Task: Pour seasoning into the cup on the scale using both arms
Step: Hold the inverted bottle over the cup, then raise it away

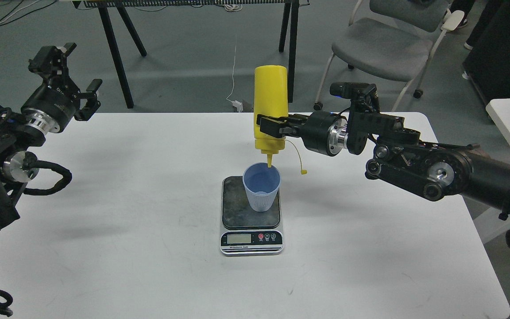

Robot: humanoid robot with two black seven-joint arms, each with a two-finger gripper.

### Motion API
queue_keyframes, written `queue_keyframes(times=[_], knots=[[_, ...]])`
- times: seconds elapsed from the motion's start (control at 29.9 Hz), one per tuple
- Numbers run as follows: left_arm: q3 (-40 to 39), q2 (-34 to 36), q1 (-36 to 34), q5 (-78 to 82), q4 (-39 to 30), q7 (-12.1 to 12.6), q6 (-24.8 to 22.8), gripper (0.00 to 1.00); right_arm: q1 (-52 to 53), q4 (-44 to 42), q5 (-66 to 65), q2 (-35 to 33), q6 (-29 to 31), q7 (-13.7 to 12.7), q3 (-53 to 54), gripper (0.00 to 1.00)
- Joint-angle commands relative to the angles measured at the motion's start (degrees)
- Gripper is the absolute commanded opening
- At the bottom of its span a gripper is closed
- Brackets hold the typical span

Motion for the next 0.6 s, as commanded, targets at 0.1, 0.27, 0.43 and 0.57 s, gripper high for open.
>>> queue_keyframes(times=[0.1, 0.27, 0.43, 0.57], knots=[[0.0, 0.0, 0.1, 0.0, 0.0, 0.0, 0.0, 0.99, 0.8, 0.0, -0.4, 0.0, -0.1, 0.1, -0.2, 0.04], [0.1, 0.1, 0.0, 0.0, 0.0, 0.0, 0.0, 0.99, 0.7, 0.0, -0.4, 0.1, -0.1, 0.1, -0.9, 0.04], [0.1, 0.1, 0.0, 0.0, 0.0, 0.0, 0.0, 0.99, 0.7, 0.0, -0.3, 0.0, -0.1, 0.1, -2.1, 0.04], [0.1, 0.0, 0.0, 0.0, 0.0, 0.0, 0.0, 0.99, 0.7, 0.1, -0.3, 0.0, -0.1, 0.1, -2.2, 0.04]])
